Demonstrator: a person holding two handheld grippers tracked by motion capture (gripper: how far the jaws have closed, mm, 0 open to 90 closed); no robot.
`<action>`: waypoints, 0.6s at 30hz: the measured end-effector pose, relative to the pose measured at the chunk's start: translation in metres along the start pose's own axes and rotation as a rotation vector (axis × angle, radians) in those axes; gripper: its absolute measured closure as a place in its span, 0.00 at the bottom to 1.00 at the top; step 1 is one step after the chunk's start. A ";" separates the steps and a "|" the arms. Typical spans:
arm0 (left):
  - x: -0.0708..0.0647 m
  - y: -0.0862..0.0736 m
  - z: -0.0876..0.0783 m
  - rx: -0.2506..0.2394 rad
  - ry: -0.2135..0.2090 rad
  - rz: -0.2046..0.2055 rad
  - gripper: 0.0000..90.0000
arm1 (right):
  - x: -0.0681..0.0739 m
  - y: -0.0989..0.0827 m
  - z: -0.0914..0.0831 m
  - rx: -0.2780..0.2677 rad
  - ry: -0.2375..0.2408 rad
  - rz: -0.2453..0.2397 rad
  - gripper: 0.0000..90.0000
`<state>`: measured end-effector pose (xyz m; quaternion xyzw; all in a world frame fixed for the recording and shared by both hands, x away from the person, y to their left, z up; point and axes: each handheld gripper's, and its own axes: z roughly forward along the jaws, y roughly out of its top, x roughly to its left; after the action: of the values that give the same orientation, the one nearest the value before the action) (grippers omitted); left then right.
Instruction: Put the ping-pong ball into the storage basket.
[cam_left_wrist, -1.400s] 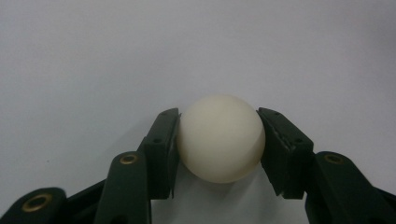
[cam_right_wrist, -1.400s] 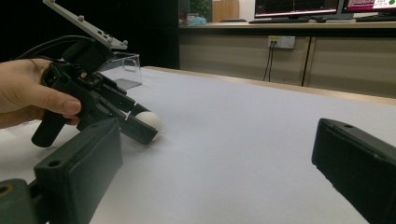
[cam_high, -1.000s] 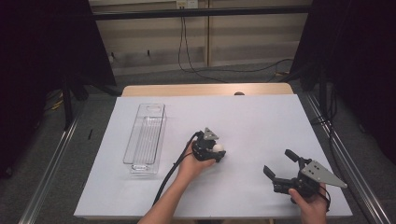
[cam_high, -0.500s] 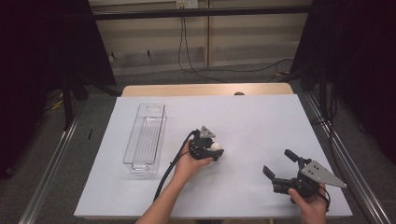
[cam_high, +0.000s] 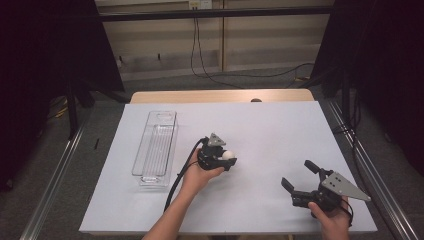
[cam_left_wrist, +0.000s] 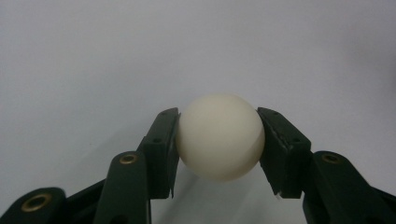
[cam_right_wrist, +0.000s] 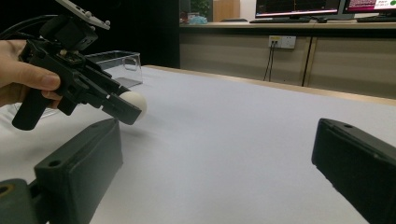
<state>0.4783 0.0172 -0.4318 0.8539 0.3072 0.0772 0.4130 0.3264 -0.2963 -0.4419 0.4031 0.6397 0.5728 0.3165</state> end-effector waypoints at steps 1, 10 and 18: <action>0.001 0.000 -0.001 -0.008 0.005 -0.006 0.57 | 0.000 0.000 0.000 0.000 0.000 0.001 0.01; 0.004 -0.001 -0.010 -0.034 0.007 -0.020 0.57 | 0.000 0.000 0.000 0.002 -0.001 -0.002 0.01; 0.008 -0.006 -0.017 -0.050 0.005 -0.044 0.57 | 0.000 0.000 0.000 0.003 -0.002 -0.003 0.01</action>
<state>0.4750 0.0356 -0.4266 0.8361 0.3248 0.0782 0.4352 0.3267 -0.2962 -0.4418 0.4034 0.6408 0.5709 0.3174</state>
